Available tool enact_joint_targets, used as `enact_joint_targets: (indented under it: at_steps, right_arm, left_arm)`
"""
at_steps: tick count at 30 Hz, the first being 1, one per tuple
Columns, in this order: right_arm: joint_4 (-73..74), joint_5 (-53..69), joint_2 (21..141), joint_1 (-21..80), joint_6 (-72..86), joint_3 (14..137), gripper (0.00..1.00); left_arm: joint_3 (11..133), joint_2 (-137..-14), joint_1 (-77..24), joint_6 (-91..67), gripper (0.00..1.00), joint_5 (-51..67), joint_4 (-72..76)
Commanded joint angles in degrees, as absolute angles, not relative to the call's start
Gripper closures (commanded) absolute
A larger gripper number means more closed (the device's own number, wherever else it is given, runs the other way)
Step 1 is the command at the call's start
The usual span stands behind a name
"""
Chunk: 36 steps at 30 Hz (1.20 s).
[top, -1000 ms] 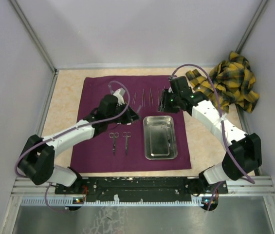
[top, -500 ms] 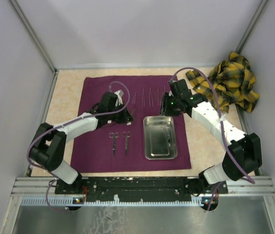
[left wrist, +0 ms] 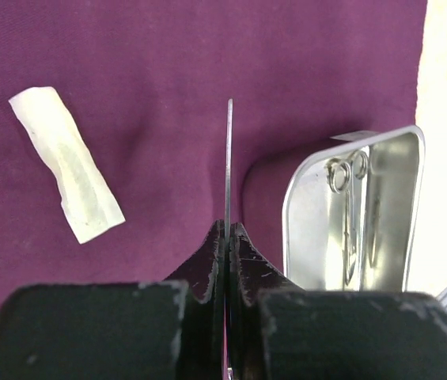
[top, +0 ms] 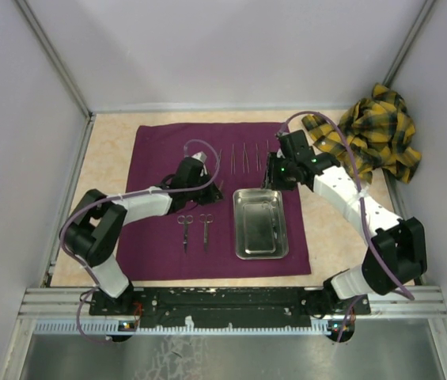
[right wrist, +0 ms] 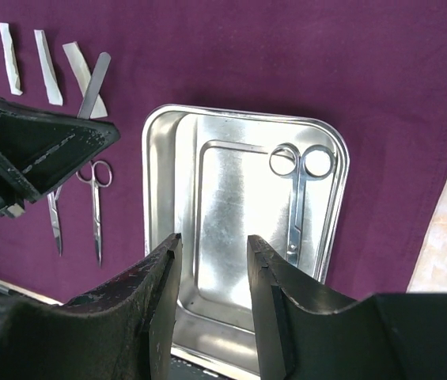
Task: Open and lay out the surgical kit
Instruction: Place the medical item in the surgical kit.
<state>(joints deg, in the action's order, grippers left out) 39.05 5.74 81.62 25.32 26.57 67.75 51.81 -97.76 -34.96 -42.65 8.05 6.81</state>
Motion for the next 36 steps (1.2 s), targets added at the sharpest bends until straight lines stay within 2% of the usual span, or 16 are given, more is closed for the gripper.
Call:
enact_joint_targets:
  at_steps: [1,6,11,25,36]
  right_arm:
    - [38.3,7.0,78.4,23.6,24.3,67.5,0.61]
    - [37.9,8.1,78.0,22.3,23.5,66.9,0.61]
    - [37.3,9.3,77.9,21.8,23.2,66.3,0.61]
    - [36.2,10.7,76.9,21.0,22.9,64.4,0.61]
    - [36.3,10.7,76.4,20.9,22.9,64.0,0.61]
  left_arm:
    - [52.3,-99.0,-35.2,-44.8,1.00,2.8,10.3]
    - [53.5,-100.0,-35.4,-45.0,0.98,0.6,9.2]
    - [56.0,-101.9,-35.6,-44.7,0.89,0.8,6.9]
    - [58.2,-104.5,-36.7,-44.7,0.87,0.4,3.2]
    - [58.3,-100.0,-36.7,-42.9,0.85,-1.7,0.2]
